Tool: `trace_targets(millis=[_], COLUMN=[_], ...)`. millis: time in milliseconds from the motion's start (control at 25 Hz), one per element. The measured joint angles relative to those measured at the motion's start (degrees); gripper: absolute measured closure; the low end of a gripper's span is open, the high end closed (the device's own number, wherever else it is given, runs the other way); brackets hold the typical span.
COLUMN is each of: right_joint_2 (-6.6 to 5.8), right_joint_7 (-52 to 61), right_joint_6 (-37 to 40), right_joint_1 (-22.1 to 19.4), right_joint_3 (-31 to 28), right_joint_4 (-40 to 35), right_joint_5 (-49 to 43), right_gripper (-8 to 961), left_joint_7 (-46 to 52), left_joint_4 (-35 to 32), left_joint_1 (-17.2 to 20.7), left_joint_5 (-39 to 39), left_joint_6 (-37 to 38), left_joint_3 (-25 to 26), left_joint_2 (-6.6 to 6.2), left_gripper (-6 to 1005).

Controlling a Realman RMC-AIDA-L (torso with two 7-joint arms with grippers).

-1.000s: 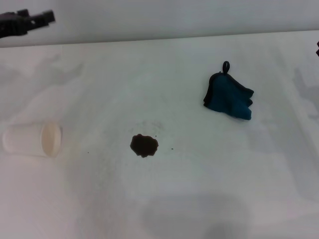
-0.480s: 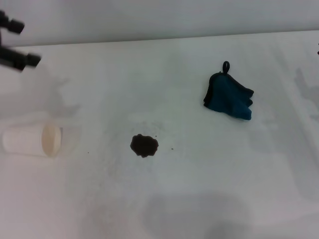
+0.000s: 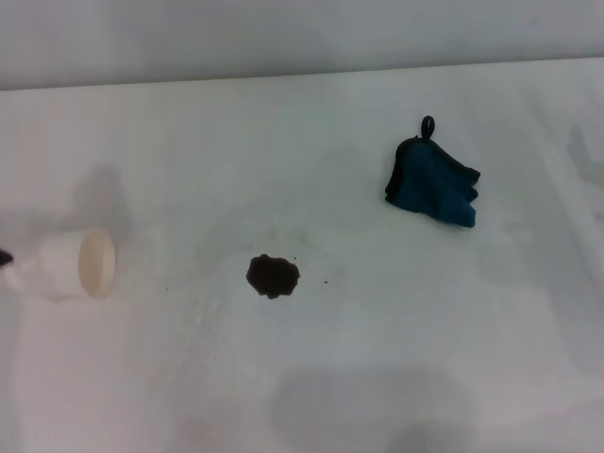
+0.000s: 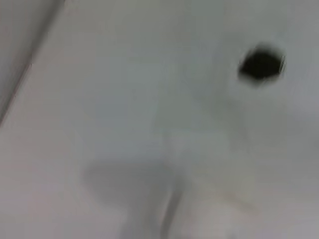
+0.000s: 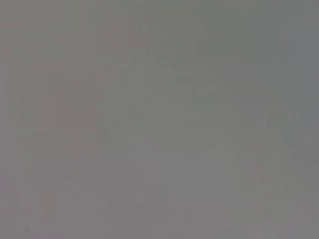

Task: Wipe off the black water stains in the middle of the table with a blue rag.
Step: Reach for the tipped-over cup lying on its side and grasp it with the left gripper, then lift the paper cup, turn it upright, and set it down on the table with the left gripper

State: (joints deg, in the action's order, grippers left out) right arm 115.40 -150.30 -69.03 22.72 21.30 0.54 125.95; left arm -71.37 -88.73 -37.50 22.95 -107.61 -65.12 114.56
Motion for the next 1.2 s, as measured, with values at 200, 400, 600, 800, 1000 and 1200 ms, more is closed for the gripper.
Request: trace_targets(millis=[200,400,600,800,1000,1200], right_joint_2=[-0.03,0.06,0.10,0.18,0.18,0.18], right_joint_7=[0.2,1.3,1.4,1.4,1.5,2.3], right_joint_6=[0.3,0.6,1.0,1.0,1.0,1.0], right_joint_1=[0.0,0.7,1.1,1.1,1.2,1.3], right_joint_3=[0.0,0.0,0.0,0.0,0.0,0.0], right_joint_4=[0.0,0.0,0.4,0.5,0.5,0.5], right_joint_5=[0.0,0.0,0.0,0.0,0.0,-0.1], right_gripper=[146,146,146,146,146,147], left_joint_7=[-4.8,-5.1,-6.9,-7.7,-8.2,-8.4], left_joint_4=[-0.6,0.3,4.2,8.0,11.5,14.8], left_joint_1=[5.2,7.0,5.9,5.2,5.5,5.2], left_joint_5=[-6.6,-7.1,-6.5,-6.6,-6.3,-4.1], left_joint_6=[8.8,17.2,18.3,18.6,23.1,26.4], left_joint_3=[-8.7,-15.1,-15.8,-16.5,-16.5,-16.4], left_joint_2=[4.26,4.07,4.12,4.21,4.25,4.26], left_gripper=[122,122,121,121,121,122])
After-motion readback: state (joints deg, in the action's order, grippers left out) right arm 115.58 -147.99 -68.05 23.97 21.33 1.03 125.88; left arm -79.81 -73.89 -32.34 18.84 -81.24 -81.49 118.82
